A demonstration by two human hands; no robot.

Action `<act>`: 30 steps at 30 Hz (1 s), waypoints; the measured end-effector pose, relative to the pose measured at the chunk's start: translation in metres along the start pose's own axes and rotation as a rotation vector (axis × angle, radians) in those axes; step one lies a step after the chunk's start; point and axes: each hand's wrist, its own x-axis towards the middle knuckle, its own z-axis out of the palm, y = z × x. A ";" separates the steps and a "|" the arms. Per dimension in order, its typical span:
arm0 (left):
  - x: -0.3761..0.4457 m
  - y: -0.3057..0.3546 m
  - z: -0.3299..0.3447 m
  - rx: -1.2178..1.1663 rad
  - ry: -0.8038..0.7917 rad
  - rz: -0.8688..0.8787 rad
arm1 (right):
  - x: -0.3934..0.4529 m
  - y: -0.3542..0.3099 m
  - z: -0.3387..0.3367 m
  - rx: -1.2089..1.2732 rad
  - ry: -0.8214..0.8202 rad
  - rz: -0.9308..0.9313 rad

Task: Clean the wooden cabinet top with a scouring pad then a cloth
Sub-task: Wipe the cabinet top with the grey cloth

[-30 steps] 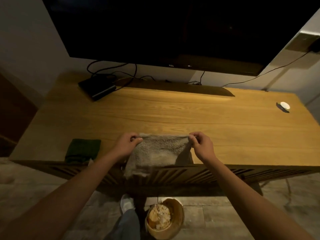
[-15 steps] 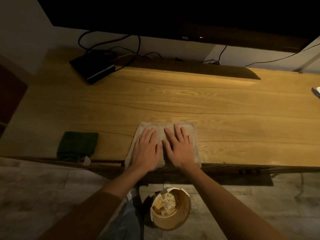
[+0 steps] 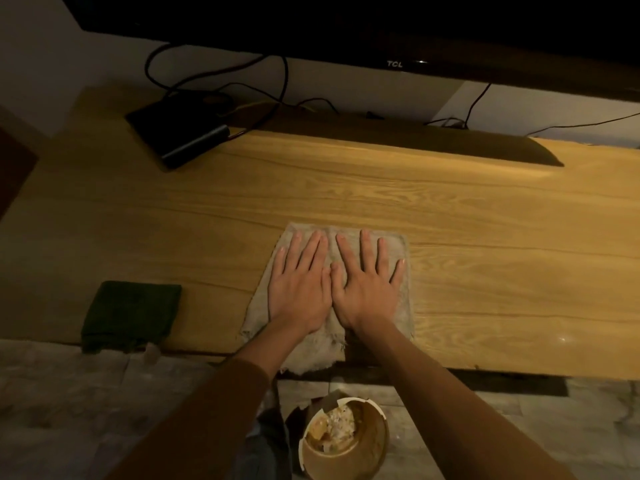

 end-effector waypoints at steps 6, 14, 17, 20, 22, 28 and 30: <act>0.070 -0.003 -0.005 -0.023 0.051 -0.009 | 0.070 -0.004 -0.006 -0.006 0.057 -0.012; 0.189 -0.009 -0.017 -0.011 0.106 -0.003 | 0.190 -0.012 -0.025 -0.031 0.099 -0.018; 0.239 -0.013 -0.025 -0.010 0.117 -0.017 | 0.236 -0.016 -0.034 -0.051 0.119 -0.003; 0.278 -0.013 -0.034 0.053 0.120 -0.037 | 0.274 -0.020 -0.044 -0.114 0.151 0.030; 0.293 -0.011 -0.039 0.086 0.086 -0.043 | 0.289 -0.021 -0.049 -0.110 0.128 0.048; 0.294 -0.008 -0.040 0.061 0.091 -0.067 | 0.288 -0.020 -0.055 -0.071 0.110 0.039; 0.288 -0.008 -0.039 0.043 0.119 -0.069 | 0.281 -0.018 -0.053 -0.084 0.109 0.021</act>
